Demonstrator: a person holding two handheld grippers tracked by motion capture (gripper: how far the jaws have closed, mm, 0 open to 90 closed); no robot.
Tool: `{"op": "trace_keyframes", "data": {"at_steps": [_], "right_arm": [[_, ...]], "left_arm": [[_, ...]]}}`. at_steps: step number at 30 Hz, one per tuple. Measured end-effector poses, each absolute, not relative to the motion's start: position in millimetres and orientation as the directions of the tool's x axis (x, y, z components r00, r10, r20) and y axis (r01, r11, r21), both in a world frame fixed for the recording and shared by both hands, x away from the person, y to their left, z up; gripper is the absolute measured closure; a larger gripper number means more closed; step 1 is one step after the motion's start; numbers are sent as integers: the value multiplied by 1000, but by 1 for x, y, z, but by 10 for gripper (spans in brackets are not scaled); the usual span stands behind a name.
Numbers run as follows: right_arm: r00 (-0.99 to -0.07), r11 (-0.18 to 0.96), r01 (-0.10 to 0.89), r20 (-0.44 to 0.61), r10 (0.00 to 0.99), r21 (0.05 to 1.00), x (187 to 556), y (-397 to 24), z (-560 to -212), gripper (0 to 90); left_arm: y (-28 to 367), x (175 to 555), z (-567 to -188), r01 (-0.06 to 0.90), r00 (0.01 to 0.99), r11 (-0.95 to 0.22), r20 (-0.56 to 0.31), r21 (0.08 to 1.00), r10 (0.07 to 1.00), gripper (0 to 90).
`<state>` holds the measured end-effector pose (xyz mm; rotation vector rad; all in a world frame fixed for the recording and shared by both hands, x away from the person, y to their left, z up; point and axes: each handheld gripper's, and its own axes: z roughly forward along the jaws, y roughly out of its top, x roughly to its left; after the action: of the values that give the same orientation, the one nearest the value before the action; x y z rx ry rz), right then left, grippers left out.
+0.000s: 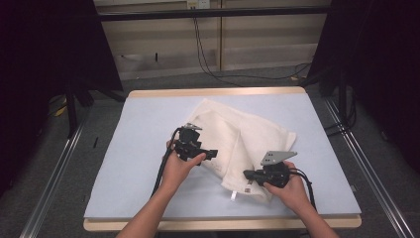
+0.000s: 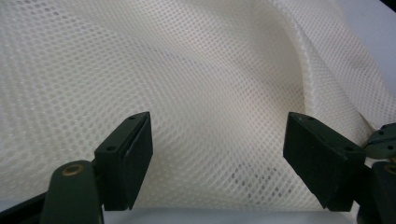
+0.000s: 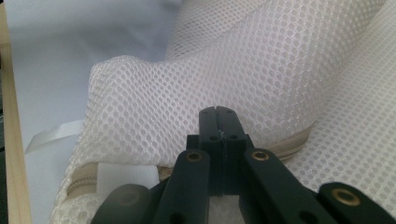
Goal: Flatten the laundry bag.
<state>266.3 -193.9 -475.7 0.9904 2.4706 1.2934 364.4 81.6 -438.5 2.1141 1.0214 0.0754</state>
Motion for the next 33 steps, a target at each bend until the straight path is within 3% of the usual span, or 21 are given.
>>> {"op": "trace_keyframes", "data": {"at_steps": [8, 15, 24, 29, 33], "right_arm": [[-769, 417, 471, 131, 625, 777, 266, -190, -478, 900], [-774, 424, 464, 123, 621, 778, 266, -190, -479, 900], [-777, 429, 459, 117, 619, 778, 267, -190, -479, 900], [-778, 431, 457, 115, 618, 778, 267, -190, -479, 900], [-779, 415, 466, 140, 611, 782, 268, -193, -477, 868]], "left_arm": [[60, 361, -441, 618, 721, -419, -269, 665, 638, 257], [39, 358, -443, 601, 745, -412, -294, 685, 598, 361], [25, 358, -447, 575, 772, -421, -294, 702, 563, 574], [21, 357, -448, 588, 778, -460, -309, 665, 548, 841], [26, 356, -445, 579, 785, -483, -289, 657, 548, 874]]}}
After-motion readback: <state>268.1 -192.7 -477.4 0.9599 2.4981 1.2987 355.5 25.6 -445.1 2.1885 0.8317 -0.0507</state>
